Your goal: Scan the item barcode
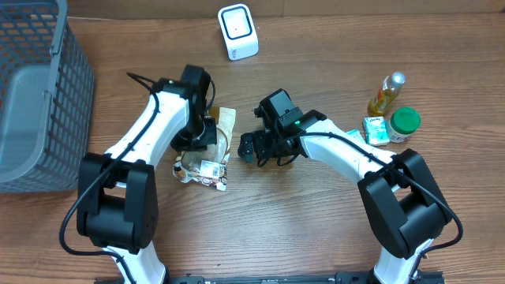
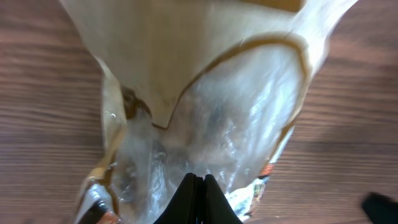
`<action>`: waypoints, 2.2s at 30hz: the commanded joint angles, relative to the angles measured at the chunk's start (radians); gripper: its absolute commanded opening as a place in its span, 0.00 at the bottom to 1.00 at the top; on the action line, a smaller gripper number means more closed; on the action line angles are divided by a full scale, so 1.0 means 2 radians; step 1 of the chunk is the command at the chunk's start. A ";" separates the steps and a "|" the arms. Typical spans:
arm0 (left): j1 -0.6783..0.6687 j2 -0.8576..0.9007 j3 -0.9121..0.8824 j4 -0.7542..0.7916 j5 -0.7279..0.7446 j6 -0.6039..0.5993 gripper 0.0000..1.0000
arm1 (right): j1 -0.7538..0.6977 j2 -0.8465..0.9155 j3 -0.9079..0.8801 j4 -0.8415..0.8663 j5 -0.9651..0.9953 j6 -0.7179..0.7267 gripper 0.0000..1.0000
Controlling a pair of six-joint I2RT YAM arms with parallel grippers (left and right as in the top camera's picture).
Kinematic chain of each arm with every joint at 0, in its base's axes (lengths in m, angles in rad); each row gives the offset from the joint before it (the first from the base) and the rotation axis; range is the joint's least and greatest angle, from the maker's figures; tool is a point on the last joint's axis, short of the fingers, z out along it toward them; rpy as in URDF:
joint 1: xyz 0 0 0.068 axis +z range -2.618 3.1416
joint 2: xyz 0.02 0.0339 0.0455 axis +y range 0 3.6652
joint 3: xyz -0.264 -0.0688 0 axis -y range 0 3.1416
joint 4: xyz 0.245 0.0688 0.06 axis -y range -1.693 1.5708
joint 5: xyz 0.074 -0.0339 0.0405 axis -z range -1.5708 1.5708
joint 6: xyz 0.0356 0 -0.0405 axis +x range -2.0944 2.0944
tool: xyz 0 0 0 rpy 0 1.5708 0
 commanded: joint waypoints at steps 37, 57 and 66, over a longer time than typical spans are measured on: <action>-0.004 -0.003 -0.037 0.014 -0.013 -0.035 0.04 | 0.000 -0.002 -0.002 0.002 0.003 0.002 1.00; -0.004 -0.003 0.028 0.009 -0.090 -0.043 0.07 | 0.000 -0.002 -0.002 -0.002 0.003 0.002 1.00; -0.004 -0.003 -0.049 0.078 -0.060 -0.044 0.07 | 0.000 -0.002 -0.002 -0.002 0.003 0.002 1.00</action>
